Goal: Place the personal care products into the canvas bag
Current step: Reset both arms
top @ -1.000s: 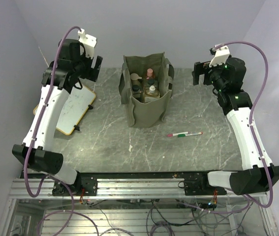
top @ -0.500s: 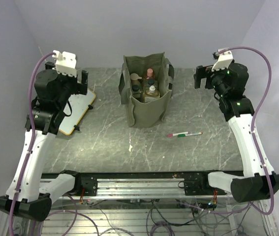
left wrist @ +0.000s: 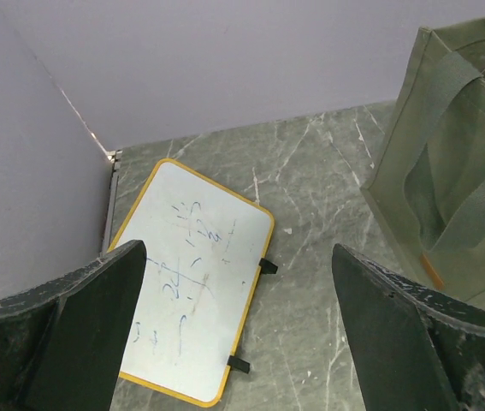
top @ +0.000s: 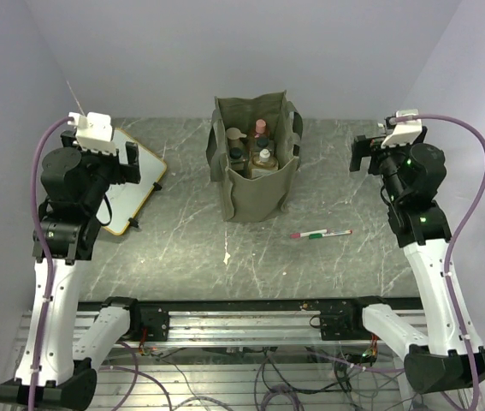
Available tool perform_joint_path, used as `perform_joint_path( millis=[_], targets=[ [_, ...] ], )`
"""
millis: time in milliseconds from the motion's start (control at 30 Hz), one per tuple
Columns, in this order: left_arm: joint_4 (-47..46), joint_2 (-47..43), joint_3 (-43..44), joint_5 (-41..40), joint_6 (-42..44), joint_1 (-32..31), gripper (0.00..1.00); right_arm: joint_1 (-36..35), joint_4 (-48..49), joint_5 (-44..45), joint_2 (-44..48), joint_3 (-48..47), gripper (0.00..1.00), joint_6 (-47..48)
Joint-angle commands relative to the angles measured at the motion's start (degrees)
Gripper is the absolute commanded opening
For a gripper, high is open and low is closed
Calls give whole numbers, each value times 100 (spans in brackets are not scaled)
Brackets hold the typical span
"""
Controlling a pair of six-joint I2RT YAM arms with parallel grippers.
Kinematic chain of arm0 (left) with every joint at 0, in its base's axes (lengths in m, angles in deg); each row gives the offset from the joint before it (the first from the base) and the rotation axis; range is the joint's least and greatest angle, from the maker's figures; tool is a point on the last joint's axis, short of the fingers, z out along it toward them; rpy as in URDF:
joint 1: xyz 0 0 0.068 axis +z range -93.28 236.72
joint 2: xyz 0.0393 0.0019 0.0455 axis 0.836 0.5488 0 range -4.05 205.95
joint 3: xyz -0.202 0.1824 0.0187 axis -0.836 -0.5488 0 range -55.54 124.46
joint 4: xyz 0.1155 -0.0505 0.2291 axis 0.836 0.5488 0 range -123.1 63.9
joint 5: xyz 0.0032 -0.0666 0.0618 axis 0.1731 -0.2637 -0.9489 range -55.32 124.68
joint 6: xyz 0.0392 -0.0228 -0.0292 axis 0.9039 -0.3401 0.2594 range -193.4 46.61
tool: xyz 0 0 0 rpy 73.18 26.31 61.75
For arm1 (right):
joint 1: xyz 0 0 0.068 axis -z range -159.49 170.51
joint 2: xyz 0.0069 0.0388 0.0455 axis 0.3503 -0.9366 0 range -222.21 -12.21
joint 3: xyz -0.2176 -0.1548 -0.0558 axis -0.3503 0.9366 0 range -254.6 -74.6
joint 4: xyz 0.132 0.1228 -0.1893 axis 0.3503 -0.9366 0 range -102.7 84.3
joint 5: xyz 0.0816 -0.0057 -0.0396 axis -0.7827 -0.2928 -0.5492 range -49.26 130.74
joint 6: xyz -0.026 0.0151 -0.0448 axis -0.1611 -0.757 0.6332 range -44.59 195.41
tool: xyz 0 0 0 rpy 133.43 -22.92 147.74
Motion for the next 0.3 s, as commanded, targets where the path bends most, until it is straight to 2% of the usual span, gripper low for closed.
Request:
perform_joint_path(
  millis=[0, 267],
  targets=[
    [-72, -169, -142, 456, -173, 192, 99, 23, 249, 261, 77, 203, 100, 126],
    [-374, -109, -314, 549, -182, 198, 99, 28, 205, 314, -76, 127, 100, 69]
  ],
)
